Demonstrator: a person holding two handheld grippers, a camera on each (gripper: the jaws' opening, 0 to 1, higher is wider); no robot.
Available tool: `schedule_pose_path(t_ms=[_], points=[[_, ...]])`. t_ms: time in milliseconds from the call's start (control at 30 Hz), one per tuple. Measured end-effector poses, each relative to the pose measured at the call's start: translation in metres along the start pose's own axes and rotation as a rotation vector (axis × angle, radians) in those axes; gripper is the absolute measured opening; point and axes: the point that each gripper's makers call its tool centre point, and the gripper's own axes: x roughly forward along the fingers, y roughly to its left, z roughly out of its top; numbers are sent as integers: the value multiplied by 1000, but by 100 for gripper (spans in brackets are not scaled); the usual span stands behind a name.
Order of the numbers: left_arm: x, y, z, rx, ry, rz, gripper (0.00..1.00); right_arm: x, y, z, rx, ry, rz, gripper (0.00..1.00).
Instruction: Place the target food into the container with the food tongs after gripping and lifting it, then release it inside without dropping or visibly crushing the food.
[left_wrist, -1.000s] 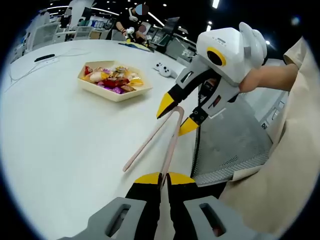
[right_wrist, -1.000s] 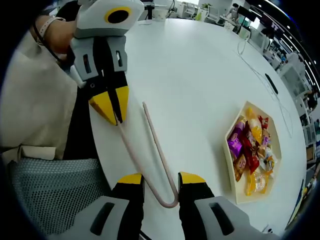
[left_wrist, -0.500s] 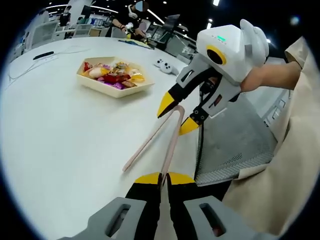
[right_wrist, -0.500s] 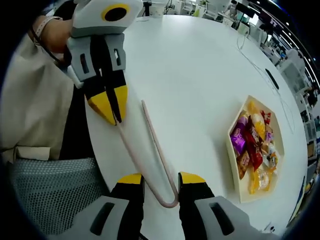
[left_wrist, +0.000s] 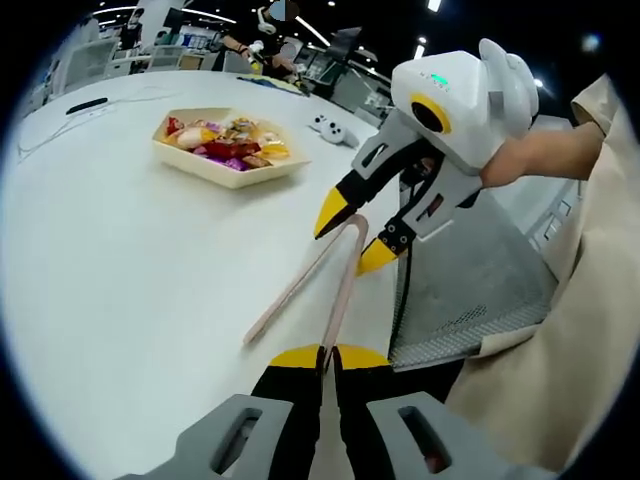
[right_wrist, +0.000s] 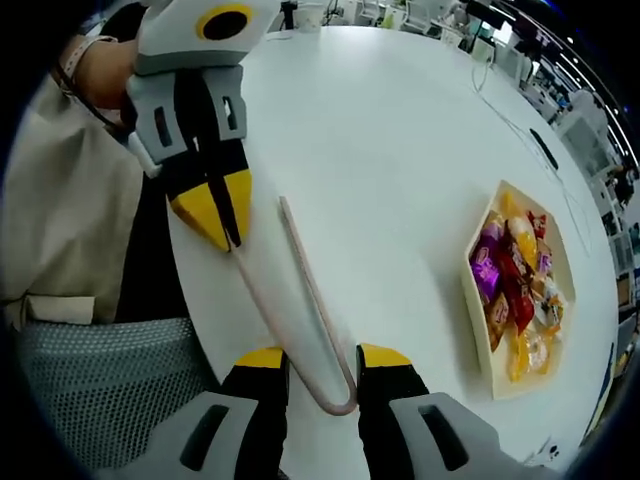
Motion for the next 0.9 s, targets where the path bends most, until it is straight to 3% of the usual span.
schedule_pose_path(t_ms=[500,900], points=[[2,1,1,-51,-11,16,2,5,1,-7,96,-26,14,26],[1,0,1,-88,-34,31,5,4,2,-6,56,-21,-12,27]])
